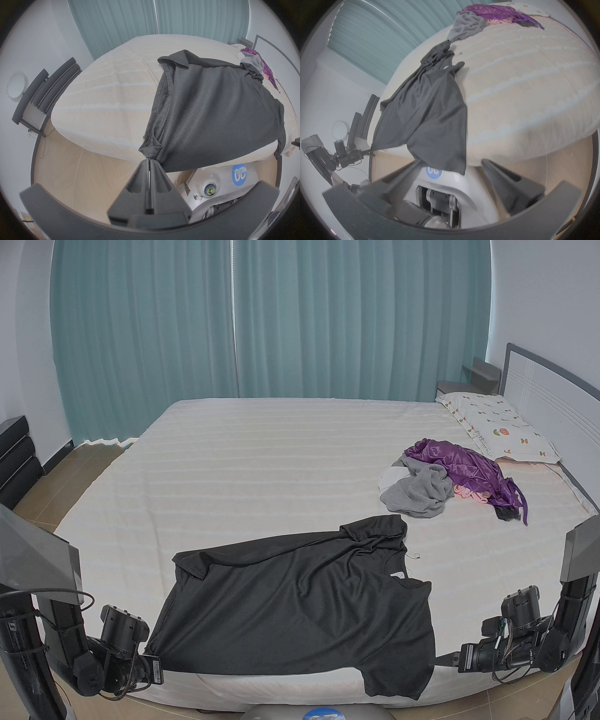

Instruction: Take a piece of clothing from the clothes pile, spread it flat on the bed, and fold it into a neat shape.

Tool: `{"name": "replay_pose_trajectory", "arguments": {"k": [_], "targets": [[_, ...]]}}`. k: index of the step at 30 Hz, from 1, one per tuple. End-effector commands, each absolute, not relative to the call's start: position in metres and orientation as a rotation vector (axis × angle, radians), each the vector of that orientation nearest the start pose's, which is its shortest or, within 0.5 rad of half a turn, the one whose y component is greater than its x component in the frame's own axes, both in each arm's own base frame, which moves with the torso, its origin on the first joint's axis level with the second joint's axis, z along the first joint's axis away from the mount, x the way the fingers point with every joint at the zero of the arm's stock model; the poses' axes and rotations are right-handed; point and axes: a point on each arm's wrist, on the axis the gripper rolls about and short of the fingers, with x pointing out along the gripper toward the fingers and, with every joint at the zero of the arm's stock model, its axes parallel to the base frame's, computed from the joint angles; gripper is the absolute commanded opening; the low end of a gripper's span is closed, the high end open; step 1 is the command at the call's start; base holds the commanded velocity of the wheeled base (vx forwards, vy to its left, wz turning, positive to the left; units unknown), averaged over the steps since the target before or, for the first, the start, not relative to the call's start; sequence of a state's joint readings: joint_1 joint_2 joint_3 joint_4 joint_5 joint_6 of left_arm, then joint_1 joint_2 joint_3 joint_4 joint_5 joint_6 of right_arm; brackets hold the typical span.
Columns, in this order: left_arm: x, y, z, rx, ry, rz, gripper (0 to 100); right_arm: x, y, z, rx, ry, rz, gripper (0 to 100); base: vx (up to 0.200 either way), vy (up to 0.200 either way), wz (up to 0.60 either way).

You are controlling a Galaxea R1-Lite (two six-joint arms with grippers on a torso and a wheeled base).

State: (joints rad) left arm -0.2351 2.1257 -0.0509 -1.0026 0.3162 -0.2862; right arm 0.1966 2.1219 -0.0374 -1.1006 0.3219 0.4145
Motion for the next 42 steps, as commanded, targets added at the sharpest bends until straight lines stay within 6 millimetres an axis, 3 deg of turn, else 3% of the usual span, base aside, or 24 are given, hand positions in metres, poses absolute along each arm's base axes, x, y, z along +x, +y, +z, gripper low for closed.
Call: {"name": "replay_pose_trajectory", "arguments": {"k": [1,13,14,23,34,40,41,42], "targets": [[0.185,-0.037,-0.027,0.037,1.021,0.221,0,0.210,0.044,-0.030,0.449,1.041,0.250,100,0.000,0.000,0.00],[0.187,-0.037,-0.029,0.034,1.024,0.224,0,0.256,0.052,-0.051,0.429,0.968,0.242,100,0.000,0.000,0.00],[0.187,-0.037,-0.030,0.036,1.030,0.224,0,0.257,0.053,-0.052,0.424,0.965,0.238,0,0.000,0.000,0.00],[0.189,-0.037,-0.032,0.035,1.036,0.230,0,0.252,0.052,-0.050,0.419,0.977,0.227,0,0.000,0.000,0.00],[0.188,-0.037,-0.032,0.037,1.037,0.228,0,0.224,0.029,-0.041,0.410,1.010,0.168,0,0.000,0.000,0.00],[0.188,-0.037,-0.032,0.037,1.032,0.227,0,0.227,0.027,-0.042,0.408,0.993,0.173,0,0.000,0.000,0.00],[0.188,-0.037,-0.032,0.037,1.032,0.227,0,0.230,0.029,-0.041,0.404,0.977,0.184,100,0.000,0.000,0.00],[0.188,-0.037,-0.032,0.037,1.032,0.227,0,0.233,0.032,-0.042,0.399,0.972,0.196,100,0.000,0.000,0.00]]}}
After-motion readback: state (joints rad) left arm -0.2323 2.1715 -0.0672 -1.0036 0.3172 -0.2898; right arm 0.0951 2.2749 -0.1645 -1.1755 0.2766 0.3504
